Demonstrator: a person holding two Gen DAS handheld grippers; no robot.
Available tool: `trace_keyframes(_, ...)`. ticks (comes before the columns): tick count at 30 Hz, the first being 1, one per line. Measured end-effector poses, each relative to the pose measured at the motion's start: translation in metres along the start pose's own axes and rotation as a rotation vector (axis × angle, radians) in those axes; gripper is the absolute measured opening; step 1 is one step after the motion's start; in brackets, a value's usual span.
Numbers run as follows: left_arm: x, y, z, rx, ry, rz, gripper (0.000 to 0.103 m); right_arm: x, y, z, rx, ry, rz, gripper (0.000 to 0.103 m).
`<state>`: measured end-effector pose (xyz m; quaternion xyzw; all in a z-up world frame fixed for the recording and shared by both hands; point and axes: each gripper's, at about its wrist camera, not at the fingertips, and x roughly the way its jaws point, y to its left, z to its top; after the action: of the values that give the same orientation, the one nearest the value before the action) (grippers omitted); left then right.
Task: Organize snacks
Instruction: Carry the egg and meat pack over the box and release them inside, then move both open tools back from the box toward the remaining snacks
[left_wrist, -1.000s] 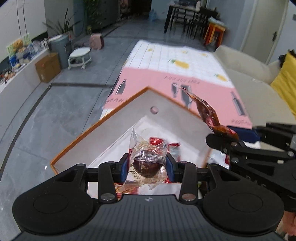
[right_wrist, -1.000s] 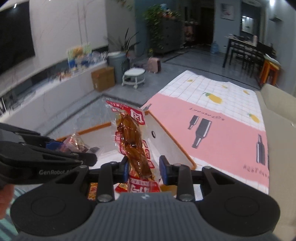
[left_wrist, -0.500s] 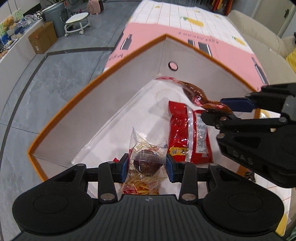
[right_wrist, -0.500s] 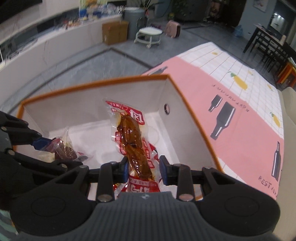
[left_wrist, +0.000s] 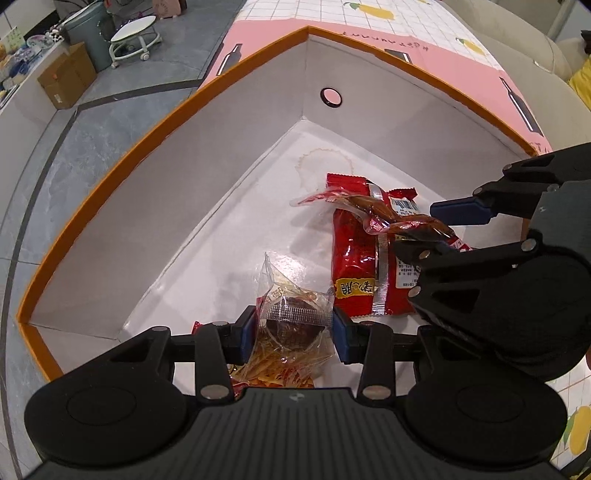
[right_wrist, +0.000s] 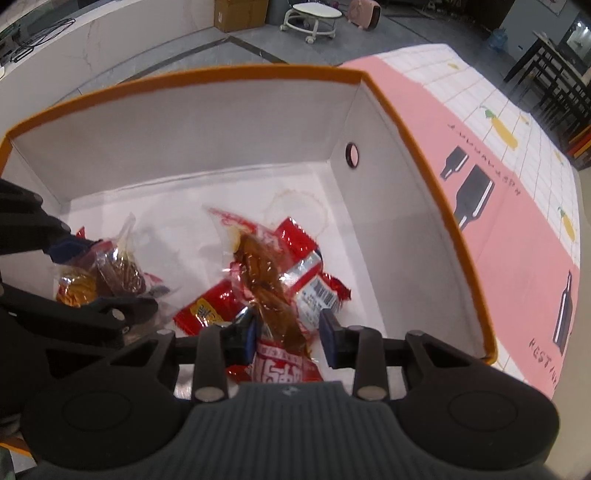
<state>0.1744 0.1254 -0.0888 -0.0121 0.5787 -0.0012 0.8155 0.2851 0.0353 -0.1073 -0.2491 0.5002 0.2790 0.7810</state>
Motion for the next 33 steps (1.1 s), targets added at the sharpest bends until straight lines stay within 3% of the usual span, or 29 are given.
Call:
trace_keyframes(12, -0.007, -0.006, 0.002, 0.054, 0.002, 0.038, 0.057, -0.012, -0.002, 0.0, -0.007, 0.026, 0.009, 0.054)
trace_keyframes(20, -0.023, -0.004, 0.004, 0.073, -0.017, 0.067, 0.077, -0.028, -0.004, 0.001, -0.02, 0.032, -0.004, 0.061)
trace_keyframes(23, -0.034, -0.004, 0.005, 0.08, -0.025, 0.06, 0.079, -0.037, -0.007, 0.001, -0.011, 0.029, 0.007, 0.067)
trace_keyframes(30, -0.059, -0.006, 0.005, 0.058, -0.077, 0.032, 0.081, -0.067, -0.024, -0.009, 0.068, -0.031, 0.053, 0.075)
trace_keyframes(33, -0.073, -0.009, 0.002, 0.026, -0.131, 0.029, 0.081, -0.086, -0.036, -0.019, 0.154, -0.107, 0.084, 0.078)
